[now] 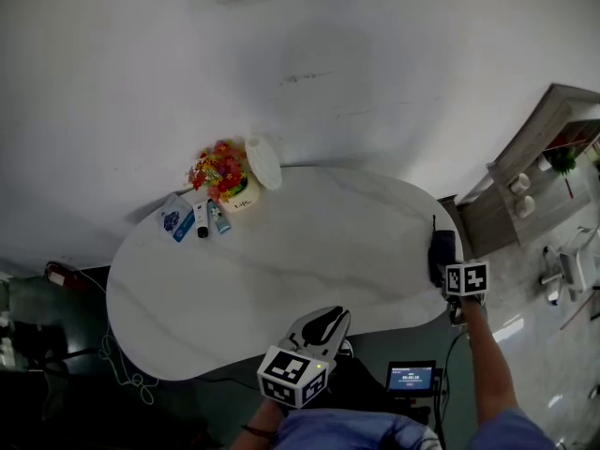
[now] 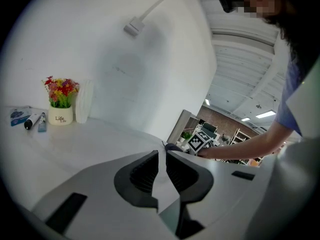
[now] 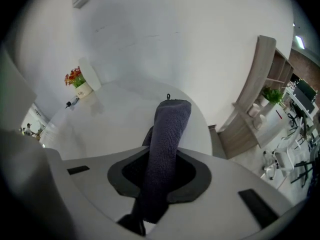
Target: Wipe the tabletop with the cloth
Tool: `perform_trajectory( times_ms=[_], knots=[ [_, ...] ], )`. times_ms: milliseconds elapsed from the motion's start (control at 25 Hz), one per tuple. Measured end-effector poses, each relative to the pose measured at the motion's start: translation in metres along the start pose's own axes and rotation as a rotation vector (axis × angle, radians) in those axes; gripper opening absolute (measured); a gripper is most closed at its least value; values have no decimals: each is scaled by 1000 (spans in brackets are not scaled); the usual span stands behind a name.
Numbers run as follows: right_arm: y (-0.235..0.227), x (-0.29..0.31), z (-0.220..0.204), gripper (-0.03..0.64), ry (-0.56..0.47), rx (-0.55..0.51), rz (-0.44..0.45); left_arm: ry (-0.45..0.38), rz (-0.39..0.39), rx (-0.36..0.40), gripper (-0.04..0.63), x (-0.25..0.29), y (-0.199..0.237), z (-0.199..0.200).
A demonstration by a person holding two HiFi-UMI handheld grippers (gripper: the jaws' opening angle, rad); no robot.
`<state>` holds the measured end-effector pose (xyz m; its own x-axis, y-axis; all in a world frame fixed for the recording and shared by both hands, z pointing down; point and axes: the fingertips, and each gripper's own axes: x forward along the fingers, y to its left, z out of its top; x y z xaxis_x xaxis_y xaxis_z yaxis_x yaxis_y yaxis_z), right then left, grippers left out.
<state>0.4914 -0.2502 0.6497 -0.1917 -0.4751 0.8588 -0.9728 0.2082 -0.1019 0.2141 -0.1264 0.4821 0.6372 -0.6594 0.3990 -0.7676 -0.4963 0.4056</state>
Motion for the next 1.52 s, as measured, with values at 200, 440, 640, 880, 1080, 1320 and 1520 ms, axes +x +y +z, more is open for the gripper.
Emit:
perform_trajectory(
  times_ms=[200,440,640,880,1080,1320,1520],
  knots=[
    [-43,-10,-11,83,-24,66,-50,5,19,2,58,-4,1,-4],
    [-5,-16,-7,83,-53,34,-19,-2,43,6,58,-30,14,-10],
    [112,-24,7,83,-89,-79,135,-35,68,11,58,-72,33,-6],
    [280,-26,5,83,-112,-171,323,-63,106,-1,58,-138,70,-16],
    [410,-22,-21,83,-77,-248,451,-81,118,-15,58,-187,92,-28],
    [521,-16,-64,83,-23,-320,546,-84,125,-25,58,-225,115,-44],
    [559,-8,-99,83,38,-350,563,-91,124,-29,57,-239,121,-49]
  ],
)
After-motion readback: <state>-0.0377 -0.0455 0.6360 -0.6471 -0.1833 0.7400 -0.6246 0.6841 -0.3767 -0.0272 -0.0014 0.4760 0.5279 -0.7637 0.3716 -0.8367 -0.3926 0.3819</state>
